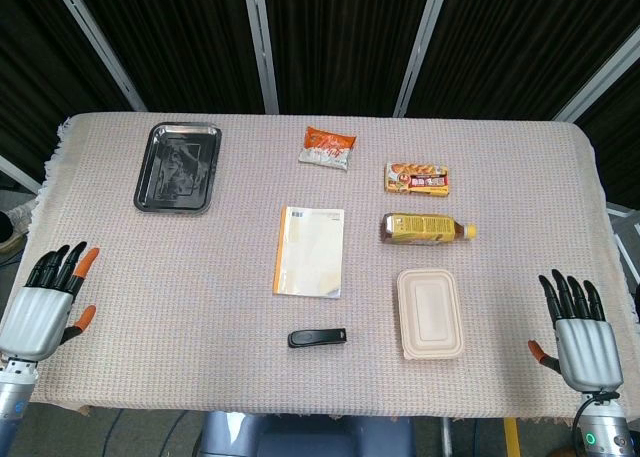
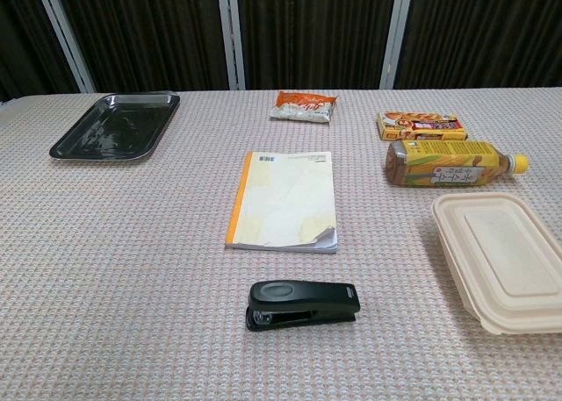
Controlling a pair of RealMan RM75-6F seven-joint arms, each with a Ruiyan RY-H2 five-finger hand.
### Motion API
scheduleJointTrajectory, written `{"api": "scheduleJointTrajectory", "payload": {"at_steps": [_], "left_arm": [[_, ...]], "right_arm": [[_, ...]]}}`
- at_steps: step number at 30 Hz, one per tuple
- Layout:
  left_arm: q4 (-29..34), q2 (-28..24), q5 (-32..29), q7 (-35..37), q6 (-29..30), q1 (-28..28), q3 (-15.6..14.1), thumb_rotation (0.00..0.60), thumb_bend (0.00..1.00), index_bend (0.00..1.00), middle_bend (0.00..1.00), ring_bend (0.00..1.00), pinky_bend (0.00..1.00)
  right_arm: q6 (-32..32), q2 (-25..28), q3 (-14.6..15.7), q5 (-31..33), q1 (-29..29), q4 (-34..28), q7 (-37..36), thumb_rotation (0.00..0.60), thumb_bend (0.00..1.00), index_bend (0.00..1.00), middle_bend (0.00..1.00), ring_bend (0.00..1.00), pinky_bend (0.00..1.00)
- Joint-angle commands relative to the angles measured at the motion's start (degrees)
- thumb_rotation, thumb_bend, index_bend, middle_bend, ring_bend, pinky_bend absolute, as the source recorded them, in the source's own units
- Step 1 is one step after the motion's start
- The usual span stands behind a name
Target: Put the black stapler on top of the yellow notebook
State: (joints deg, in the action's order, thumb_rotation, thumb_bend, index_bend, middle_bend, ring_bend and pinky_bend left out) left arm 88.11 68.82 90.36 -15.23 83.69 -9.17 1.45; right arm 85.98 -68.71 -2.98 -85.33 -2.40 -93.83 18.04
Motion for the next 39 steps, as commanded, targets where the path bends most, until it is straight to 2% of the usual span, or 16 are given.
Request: {"api": "scheduleJointTrajectory", "payload": {"at_steps": [1, 11, 15, 18, 26, 30, 36, 39], "left_arm": [[-0.24, 0.17, -0.65, -0.17, -0.59, -0.34, 0.28, 0.600, 0.32, 0.00, 0.00, 0.00, 0.11], [-0.70, 0.95, -3.38, -0.68, -3.60, -2.16, 1.72, 0.600, 0.32, 0.00, 0.00, 0.00, 0.11], [-1.96, 1.68, -3.53, -0.15, -3.68, -2.69, 2.16, 0.600, 0.32, 0.00, 0.00, 0.00, 0.11], [-2.53, 1.82, -4.17, 0.11, -4.59, -3.00, 2.15, 0.600, 0.32, 0.00, 0.00, 0.00, 0.11], [-3.23, 1.64, -6.70, 1.06, -4.98, -2.84, 2.91, 0.600, 0.32, 0.00, 0.00, 0.00, 0.11], [-3.32, 1.39, -7.24, 1.56, -4.57, -2.40, 2.84, 0.600, 0.32, 0.00, 0.00, 0.00, 0.11], [-3.36, 1.23, -7.24, 1.94, -4.14, -2.13, 2.62, 0.600, 0.32, 0.00, 0.00, 0.00, 0.11], [-3.40, 1.15, -7.20, 2.15, -4.35, -2.22, 2.47, 0.600, 0.32, 0.00, 0.00, 0.00, 0.11]], "right_arm": [[-0.42, -0.08, -0.17, 0.25, -0.27, 0.12, -0.07, 0.600, 0.14, 0.00, 0.00, 0.00, 0.00], [-5.62, -2.35, -0.40, 0.46, -3.54, 2.52, -2.01, 0.600, 0.14, 0.00, 0.00, 0.00, 0.00], [-7.08, -5.99, 1.06, -3.98, -5.76, 5.57, -0.58, 0.600, 0.14, 0.07, 0.03, 0.01, 0.10], [-6.70, -8.17, 2.07, -7.60, -6.74, 5.57, 1.28, 0.600, 0.14, 0.14, 0.10, 0.07, 0.20], [-7.10, -12.31, 3.44, -13.48, -8.99, 2.47, 4.90, 0.600, 0.14, 0.16, 0.14, 0.12, 0.27], [-8.32, -12.42, 4.33, -15.02, -9.84, -2.62, 6.20, 0.600, 0.14, 0.16, 0.15, 0.13, 0.29], [-12.35, -14.12, 4.71, -14.69, -11.38, -8.36, 10.69, 0.600, 0.14, 0.16, 0.15, 0.14, 0.31], [-14.62, -16.27, 4.40, -13.87, -12.52, -8.73, 11.32, 0.600, 0.14, 0.16, 0.16, 0.15, 0.32]]}}
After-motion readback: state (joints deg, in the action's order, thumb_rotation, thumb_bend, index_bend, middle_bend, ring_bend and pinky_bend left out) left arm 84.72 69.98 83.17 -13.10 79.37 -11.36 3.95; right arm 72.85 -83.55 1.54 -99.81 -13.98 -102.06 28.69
